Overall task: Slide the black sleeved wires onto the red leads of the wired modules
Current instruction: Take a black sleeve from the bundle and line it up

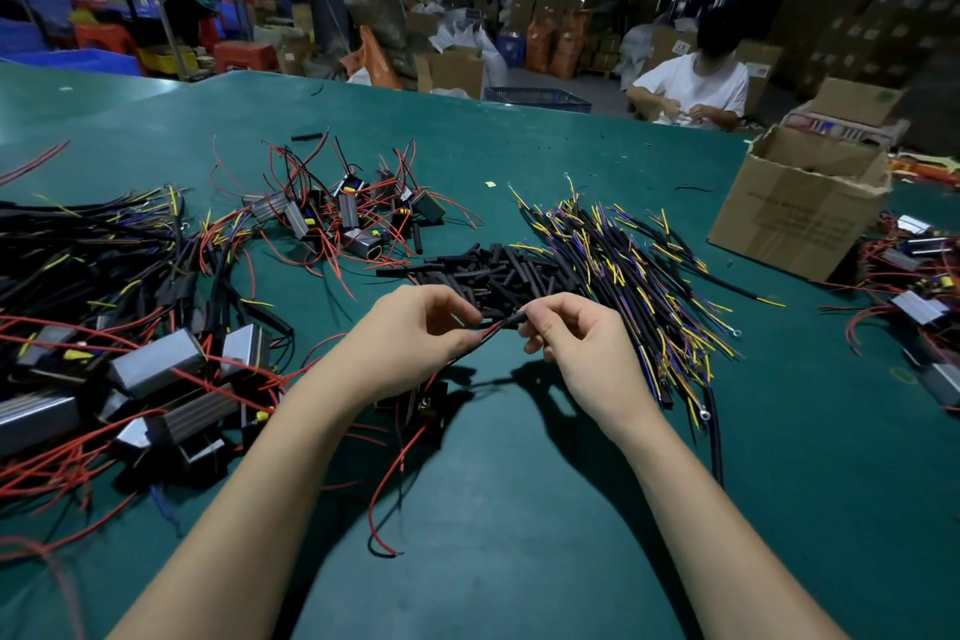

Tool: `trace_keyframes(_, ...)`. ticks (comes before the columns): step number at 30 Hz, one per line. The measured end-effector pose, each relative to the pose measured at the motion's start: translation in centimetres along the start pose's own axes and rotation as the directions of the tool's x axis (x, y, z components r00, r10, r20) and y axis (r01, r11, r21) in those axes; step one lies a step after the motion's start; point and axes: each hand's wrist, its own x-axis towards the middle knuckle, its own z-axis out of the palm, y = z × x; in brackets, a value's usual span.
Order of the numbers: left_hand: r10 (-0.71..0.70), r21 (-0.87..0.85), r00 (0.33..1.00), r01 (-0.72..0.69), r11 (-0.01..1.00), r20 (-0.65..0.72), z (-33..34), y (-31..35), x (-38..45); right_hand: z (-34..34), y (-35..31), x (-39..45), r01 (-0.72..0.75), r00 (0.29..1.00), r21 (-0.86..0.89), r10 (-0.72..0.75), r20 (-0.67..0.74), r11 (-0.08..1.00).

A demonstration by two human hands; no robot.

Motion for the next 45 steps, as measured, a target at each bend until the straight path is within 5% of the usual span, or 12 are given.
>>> trace_keyframes(12, -0.026, -0.079, 1.000, 0.025, 0.997, -0.015, 0.2, 0.0, 0.1, 0.2, -0.1, 0.0, -0.052, 0.998, 0.111, 0.047, 0.048, 0.992)
trace_keyframes(16, -0.044, -0.012, 0.999, 0.043, 0.999, -0.029, 0.0, -0.3, 0.2, 0.0, 0.5, 0.5, -0.096, 0.984, 0.168, 0.119, -0.130, 0.981)
trace_keyframes(21, -0.039, 0.063, 0.991, 0.047, 0.997, -0.128, 0.4, -0.3, 0.2, -0.1, 1.9, 1.1, -0.149, 0.967, -0.256, 0.087, -0.241, 0.955)
trace_keyframes(35, -0.019, -0.018, 0.969, 0.015, 1.000, -0.245, 1.8, 0.3, 0.2, 3.2, 1.7, 3.8, -0.043, 0.980, -0.779, -0.123, -0.154, 0.626)
trace_keyframes(37, -0.032, -0.045, 0.967, 0.021, 0.999, -0.252, 2.0, 0.4, 0.2, 2.8, 1.2, 3.6, -0.019, 0.954, -0.623, -0.173, -0.246, 0.782)
trace_keyframes(40, -0.027, -0.066, 0.967, 0.011, 0.998, -0.253, 2.4, 0.5, 0.0, 1.7, -0.4, 3.0, -0.021, 0.900, -0.029, 0.006, -0.436, 0.999)
trace_keyframes(42, -0.018, -0.073, 0.964, -0.001, 0.997, -0.266, 2.7, 0.6, 0.0, 1.7, -1.3, 2.1, -0.018, 0.933, 0.344, 0.139, -0.332, 0.939)
trace_keyframes(45, -0.005, -0.081, 0.954, -0.020, 0.997, -0.298, 2.9, 0.6, 0.1, 2.1, -1.9, 0.8, -0.033, 0.970, 0.447, 0.136, -0.201, 0.894)
